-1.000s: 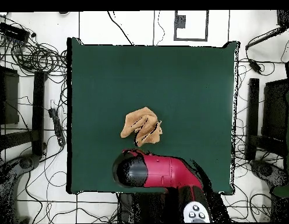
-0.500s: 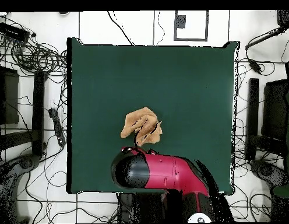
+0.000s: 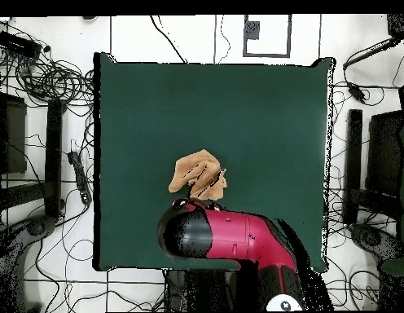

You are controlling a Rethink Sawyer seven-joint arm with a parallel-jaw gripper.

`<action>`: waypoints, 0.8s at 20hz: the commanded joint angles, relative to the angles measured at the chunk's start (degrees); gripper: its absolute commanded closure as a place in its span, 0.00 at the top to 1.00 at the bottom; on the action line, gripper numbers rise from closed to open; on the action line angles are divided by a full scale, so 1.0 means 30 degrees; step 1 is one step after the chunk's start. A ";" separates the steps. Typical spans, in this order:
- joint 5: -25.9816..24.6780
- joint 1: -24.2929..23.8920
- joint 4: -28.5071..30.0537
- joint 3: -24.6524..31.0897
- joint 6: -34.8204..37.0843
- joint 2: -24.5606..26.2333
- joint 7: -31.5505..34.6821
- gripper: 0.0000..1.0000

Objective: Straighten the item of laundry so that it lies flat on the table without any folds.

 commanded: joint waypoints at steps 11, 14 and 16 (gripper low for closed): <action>0.0755 -0.0636 -0.1728 0.2442 0.0392 0.0758 0.0452 1.00; 0.1059 -0.1286 -0.2056 0.2837 0.1196 0.0648 -0.0140 1.00; 0.1100 -0.1694 -0.2318 0.3067 0.2066 0.0491 -0.0558 1.00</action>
